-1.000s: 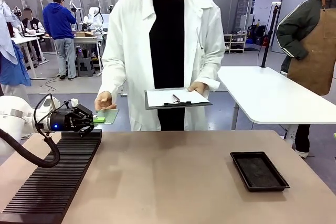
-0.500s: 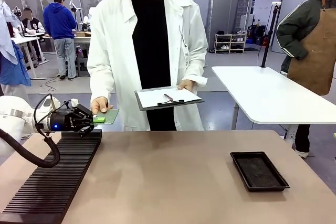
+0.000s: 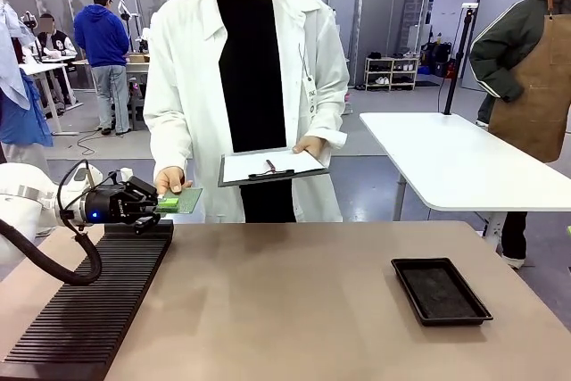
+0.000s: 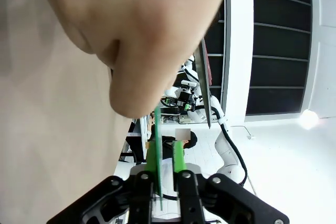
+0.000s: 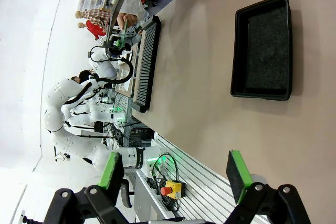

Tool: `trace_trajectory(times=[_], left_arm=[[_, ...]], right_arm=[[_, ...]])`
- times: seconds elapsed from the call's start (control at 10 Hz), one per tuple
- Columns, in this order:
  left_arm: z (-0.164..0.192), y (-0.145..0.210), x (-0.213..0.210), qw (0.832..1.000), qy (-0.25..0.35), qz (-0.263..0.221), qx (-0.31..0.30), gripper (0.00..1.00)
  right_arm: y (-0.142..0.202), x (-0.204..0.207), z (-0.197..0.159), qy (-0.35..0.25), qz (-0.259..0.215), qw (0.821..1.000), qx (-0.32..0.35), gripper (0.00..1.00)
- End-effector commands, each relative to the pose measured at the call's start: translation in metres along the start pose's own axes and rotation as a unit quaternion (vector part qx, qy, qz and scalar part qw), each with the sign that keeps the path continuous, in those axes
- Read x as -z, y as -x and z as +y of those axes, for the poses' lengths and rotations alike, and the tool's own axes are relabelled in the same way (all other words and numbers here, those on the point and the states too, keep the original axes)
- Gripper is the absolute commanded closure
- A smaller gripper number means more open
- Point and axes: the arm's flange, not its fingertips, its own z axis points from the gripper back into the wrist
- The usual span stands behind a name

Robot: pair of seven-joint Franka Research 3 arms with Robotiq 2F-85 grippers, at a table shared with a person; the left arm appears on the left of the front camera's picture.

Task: Inspect the PCB.
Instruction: Release the Blank PCB you were holding.

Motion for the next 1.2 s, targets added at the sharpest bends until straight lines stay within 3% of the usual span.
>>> trace_trajectory(times=[0.0, 0.1, 0.2, 0.3, 0.4, 0.5, 0.6, 0.7, 1.1], left_arm=[[-0.003, 0.001, 0.000, 1.000, -0.005, 0.004, 0.001, 0.75], [-0.005, 0.002, -0.002, 1.000, -0.007, 0.005, 0.005, 0.51], [-0.007, 0.003, -0.003, 1.000, -0.007, 0.007, 0.009, 0.53], [-0.010, 0.004, -0.004, 1.000, -0.008, 0.011, 0.013, 0.29], [-0.011, 0.005, -0.004, 1.000, -0.007, 0.011, 0.015, 0.32], [-0.012, 0.005, -0.005, 1.000, -0.006, 0.011, 0.016, 0.08], [-0.013, 0.006, -0.005, 1.000, -0.006, 0.011, 0.017, 0.11], [-0.014, 0.006, -0.005, 1.000, -0.006, 0.011, 0.018, 0.00], [-0.017, 0.011, -0.008, 1.000, -0.018, 0.011, 0.023, 0.00]], right_arm=[[-0.001, -0.001, 0.001, -0.005, -0.002, 1.000, -0.002, 0.00], [-0.001, -0.001, 0.001, -0.005, -0.002, 1.000, -0.002, 0.00], [-0.001, -0.001, 0.001, -0.005, -0.002, 1.000, -0.002, 0.00], [-0.001, -0.001, 0.001, -0.005, -0.002, 1.000, -0.002, 0.00], [-0.001, -0.001, 0.001, -0.005, -0.002, 1.000, -0.002, 0.00], [-0.001, -0.001, 0.001, -0.005, -0.002, 1.000, -0.002, 0.00], [-0.001, -0.001, 0.001, -0.005, -0.002, 1.000, -0.002, 0.00], [-0.001, -0.001, 0.001, -0.005, -0.002, 1.000, -0.002, 0.00], [-0.001, -0.001, 0.001, -0.005, -0.002, 1.000, -0.002, 0.00]])
